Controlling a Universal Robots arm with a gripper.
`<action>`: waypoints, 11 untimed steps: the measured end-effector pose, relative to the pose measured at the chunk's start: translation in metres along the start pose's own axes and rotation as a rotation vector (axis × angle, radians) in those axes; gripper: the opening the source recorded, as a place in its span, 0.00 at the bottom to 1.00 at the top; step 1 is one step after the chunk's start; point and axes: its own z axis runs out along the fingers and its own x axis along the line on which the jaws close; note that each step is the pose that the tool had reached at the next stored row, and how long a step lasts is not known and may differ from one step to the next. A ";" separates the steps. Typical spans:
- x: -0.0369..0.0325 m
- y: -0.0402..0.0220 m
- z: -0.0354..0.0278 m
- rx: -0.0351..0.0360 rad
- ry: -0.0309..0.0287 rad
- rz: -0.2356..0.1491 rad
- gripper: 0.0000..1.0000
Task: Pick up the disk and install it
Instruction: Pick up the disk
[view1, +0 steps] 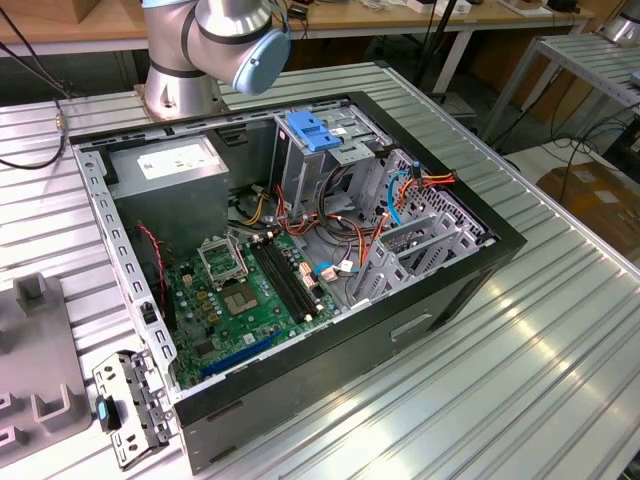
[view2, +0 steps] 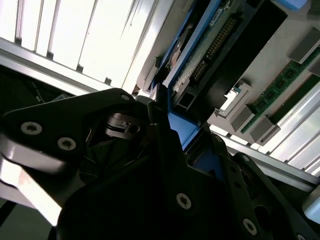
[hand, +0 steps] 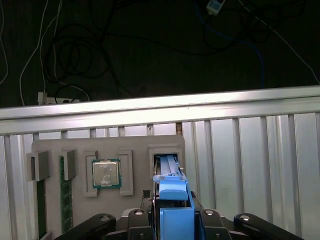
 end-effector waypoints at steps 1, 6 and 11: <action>0.0000 0.0000 0.0000 0.0000 0.0001 0.000 0.37; 0.0000 0.0000 0.0000 -0.0002 0.0004 -0.016 0.37; 0.0000 0.0000 0.0001 -0.0003 0.0010 -0.057 0.37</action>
